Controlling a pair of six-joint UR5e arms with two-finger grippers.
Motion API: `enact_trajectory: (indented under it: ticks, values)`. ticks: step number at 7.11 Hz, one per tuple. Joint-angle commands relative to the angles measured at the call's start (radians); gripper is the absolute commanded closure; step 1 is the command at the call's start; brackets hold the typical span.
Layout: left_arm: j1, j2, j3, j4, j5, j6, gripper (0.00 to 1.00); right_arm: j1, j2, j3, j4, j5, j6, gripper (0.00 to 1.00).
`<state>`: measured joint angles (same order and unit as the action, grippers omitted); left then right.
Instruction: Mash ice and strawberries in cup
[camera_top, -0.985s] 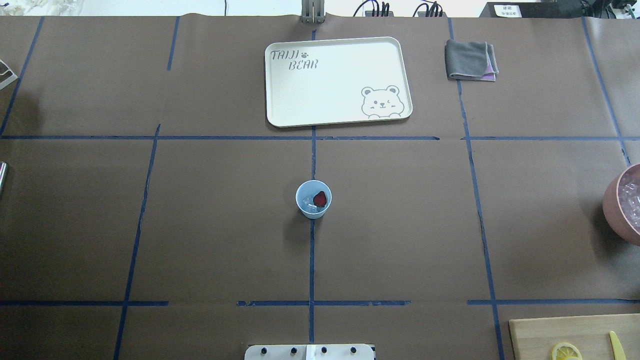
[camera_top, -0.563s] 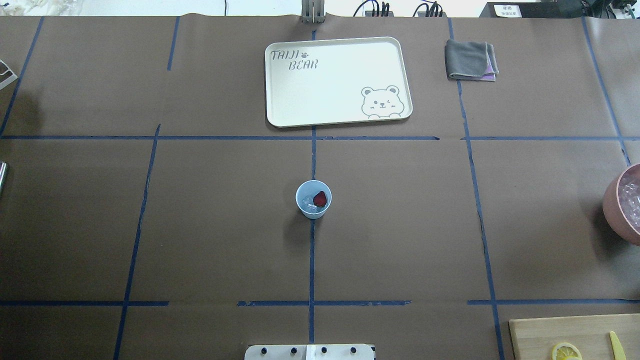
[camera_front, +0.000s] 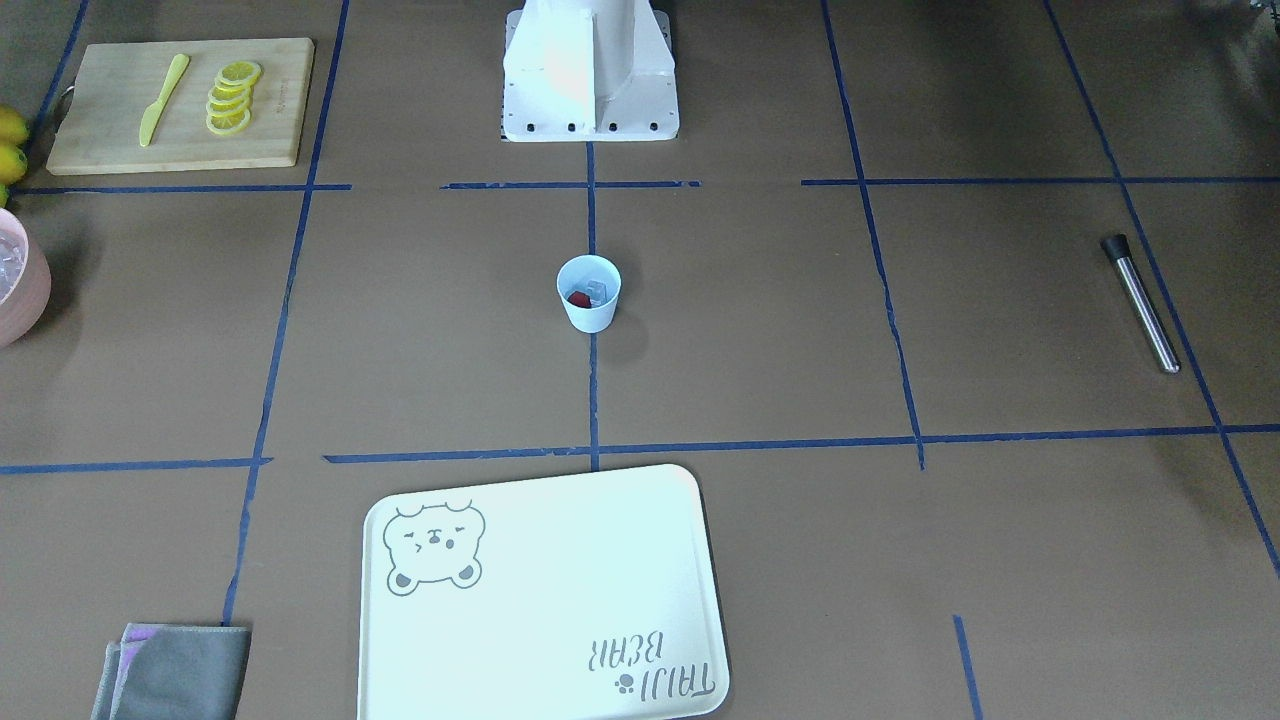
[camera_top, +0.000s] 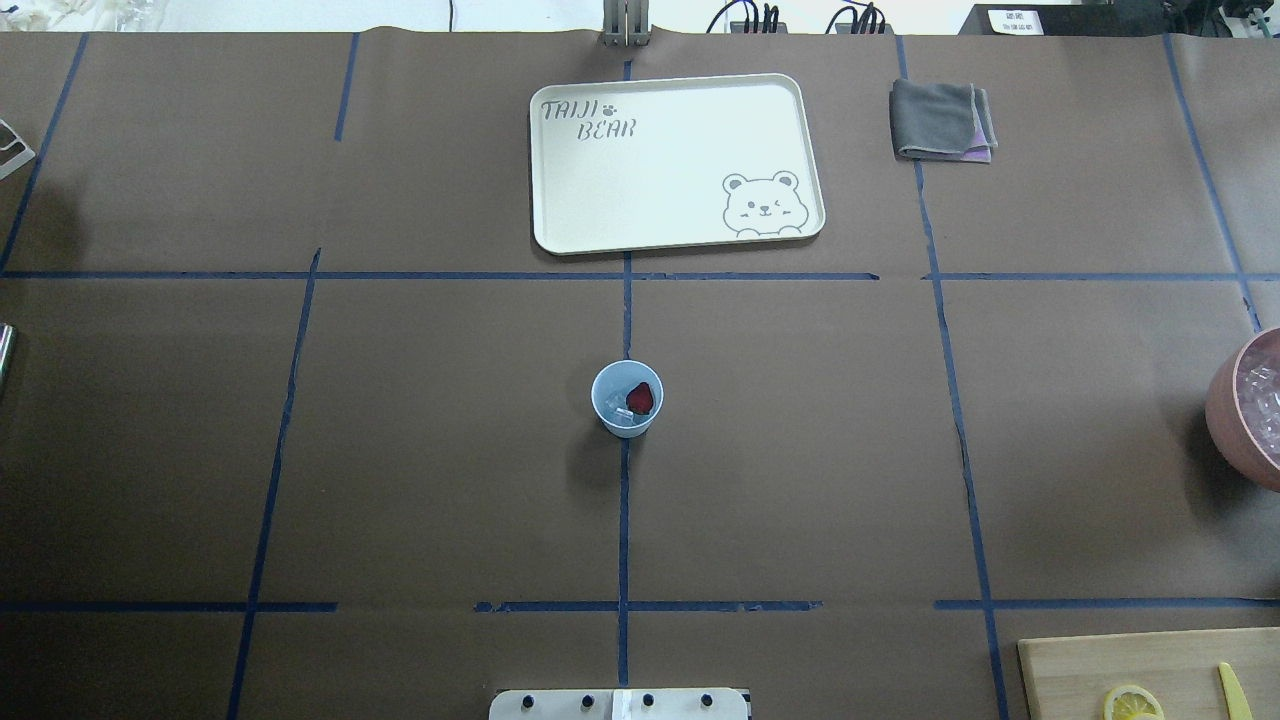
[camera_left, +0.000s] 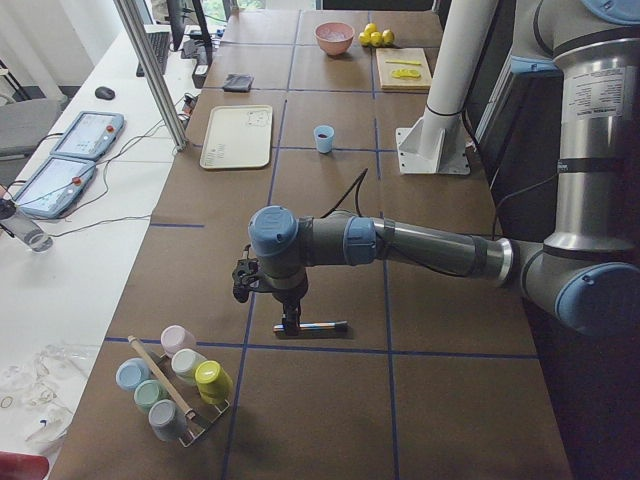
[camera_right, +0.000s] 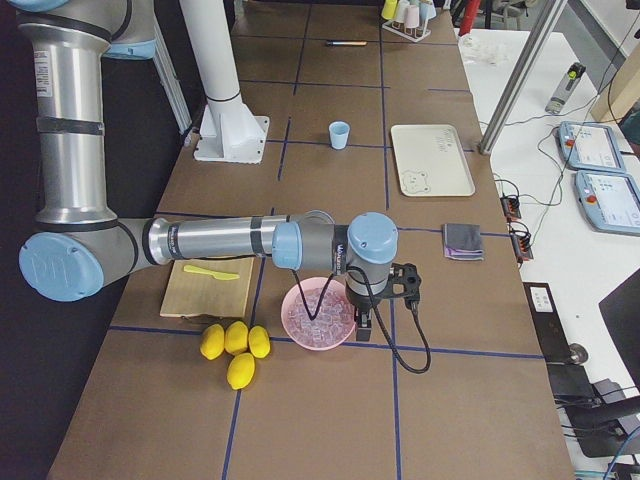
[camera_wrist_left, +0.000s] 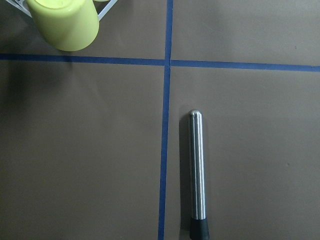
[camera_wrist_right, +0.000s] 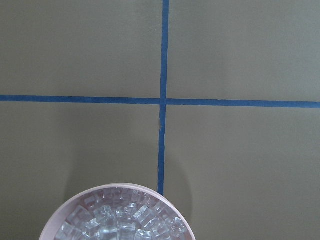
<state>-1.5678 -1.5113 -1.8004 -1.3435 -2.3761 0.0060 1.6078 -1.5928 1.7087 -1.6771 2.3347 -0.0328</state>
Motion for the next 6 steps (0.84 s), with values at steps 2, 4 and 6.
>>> enact_trajectory:
  ticks: [2,4,6]
  values:
    - [0.002,0.0,0.004,0.003,0.0,0.0,0.0,0.0,0.001,-0.001,0.001,0.0,0.001,0.0]
    - [0.017,0.0,-0.008,0.003,0.0,0.002,0.0,0.0,0.002,-0.001,0.001,0.002,-0.001,0.0]
    - [0.017,-0.001,-0.016,0.001,0.0,0.002,0.0,0.0,-0.003,-0.003,0.001,0.003,-0.001,0.0]
